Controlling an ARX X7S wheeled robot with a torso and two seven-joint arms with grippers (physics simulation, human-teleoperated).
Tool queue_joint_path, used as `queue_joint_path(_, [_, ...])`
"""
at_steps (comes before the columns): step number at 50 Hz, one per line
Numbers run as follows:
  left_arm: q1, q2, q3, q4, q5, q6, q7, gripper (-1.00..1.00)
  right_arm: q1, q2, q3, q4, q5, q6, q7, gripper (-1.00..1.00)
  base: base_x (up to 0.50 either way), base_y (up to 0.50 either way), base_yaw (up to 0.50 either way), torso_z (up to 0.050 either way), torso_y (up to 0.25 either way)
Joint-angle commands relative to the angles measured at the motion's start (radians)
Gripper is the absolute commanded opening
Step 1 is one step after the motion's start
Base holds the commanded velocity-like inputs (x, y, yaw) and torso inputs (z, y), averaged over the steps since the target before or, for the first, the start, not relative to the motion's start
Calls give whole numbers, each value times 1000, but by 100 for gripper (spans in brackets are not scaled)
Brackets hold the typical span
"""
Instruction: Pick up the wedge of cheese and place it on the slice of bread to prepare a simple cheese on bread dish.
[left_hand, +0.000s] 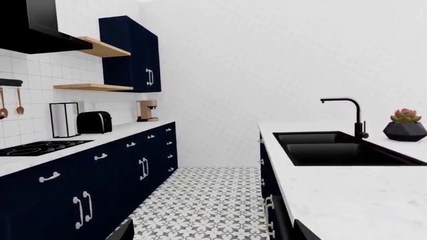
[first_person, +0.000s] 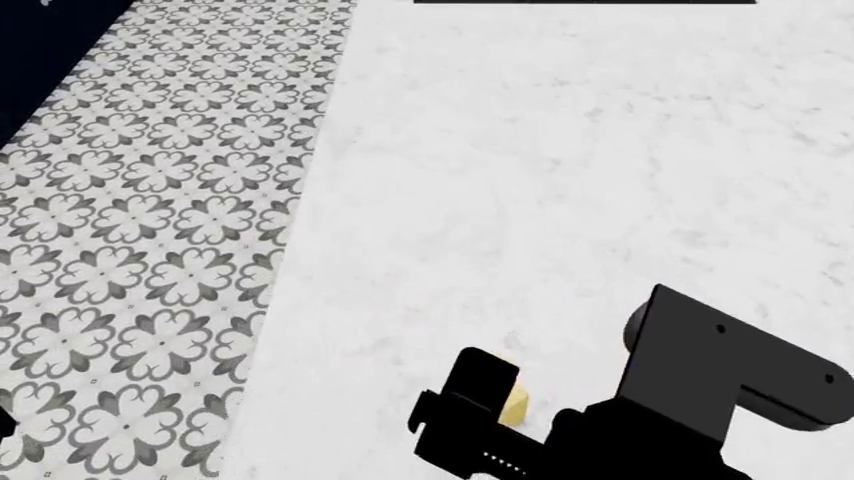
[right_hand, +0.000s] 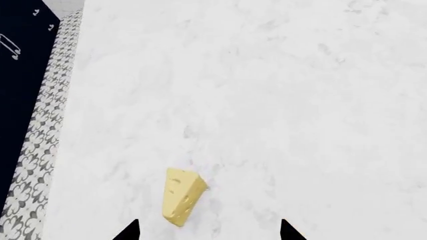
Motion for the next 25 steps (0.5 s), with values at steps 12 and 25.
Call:
queue_joint_path(12, [0, -13, 15, -4, 0, 15, -10, 100, -6, -34, 70, 160, 245, 167, -223, 100, 0, 0, 0, 0, 0])
queue_joint_path(25, [-7, -18, 23, -11, -2, 22, -14, 100, -26, -89, 90, 254, 286, 231, -275, 100, 0, 0, 0, 0, 0])
